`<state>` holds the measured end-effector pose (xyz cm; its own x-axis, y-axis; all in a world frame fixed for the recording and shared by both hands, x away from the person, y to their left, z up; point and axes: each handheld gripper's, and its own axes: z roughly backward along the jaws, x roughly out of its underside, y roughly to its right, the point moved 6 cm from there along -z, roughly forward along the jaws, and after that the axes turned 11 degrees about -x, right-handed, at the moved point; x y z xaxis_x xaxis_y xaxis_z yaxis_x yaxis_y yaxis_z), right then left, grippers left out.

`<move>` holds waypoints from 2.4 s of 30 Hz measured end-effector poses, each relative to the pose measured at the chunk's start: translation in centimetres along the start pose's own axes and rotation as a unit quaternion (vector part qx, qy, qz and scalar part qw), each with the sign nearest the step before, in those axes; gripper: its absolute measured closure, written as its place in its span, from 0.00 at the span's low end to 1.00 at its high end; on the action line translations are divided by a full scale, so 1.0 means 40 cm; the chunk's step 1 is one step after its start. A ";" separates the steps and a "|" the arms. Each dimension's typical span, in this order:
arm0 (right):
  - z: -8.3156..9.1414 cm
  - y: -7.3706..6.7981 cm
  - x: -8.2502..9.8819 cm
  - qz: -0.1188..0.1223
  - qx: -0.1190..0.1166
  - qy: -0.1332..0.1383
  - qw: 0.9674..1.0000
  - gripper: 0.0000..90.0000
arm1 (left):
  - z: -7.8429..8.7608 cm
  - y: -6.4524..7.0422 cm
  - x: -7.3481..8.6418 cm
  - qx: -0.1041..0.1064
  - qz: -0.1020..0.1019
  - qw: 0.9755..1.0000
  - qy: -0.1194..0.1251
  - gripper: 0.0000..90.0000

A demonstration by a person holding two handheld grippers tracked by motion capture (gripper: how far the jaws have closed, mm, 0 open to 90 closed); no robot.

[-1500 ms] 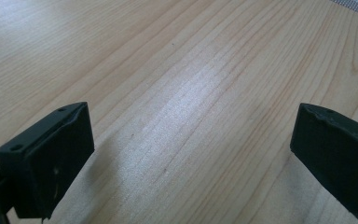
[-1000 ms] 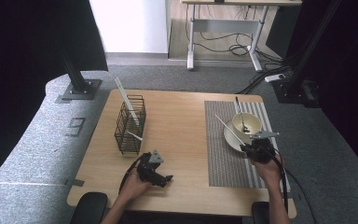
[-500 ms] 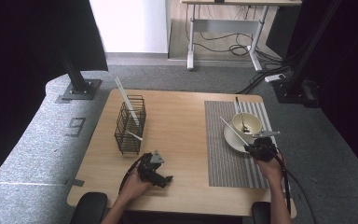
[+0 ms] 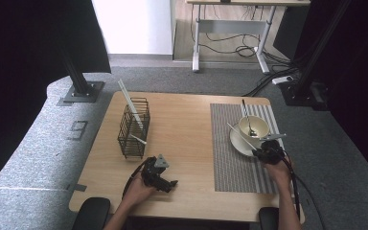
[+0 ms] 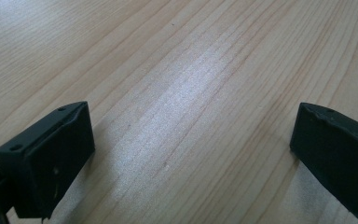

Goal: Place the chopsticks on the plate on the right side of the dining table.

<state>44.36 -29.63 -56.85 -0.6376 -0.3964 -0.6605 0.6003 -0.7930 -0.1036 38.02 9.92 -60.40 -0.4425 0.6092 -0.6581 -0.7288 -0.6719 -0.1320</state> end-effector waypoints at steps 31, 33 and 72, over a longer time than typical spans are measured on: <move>0.016 0.030 0.008 -0.009 0.063 0.010 0.998 0.62 | -0.001 0.001 -0.002 0.000 -0.003 1.000 0.000 0.00; 0.016 0.039 0.012 -0.019 0.071 0.010 0.997 0.61 | -0.001 0.002 -0.002 0.000 -0.003 1.000 0.000 0.00; 0.030 0.012 0.048 -0.092 0.055 0.078 0.991 0.08 | -0.002 0.008 -0.004 0.004 -0.008 1.000 0.000 0.00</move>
<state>42.86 -31.32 -57.28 -0.6434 -0.1710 -0.7462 0.4191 -0.8944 -0.1564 37.92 9.57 -60.40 -0.4312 0.6199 -0.6556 -0.7399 -0.6587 -0.1362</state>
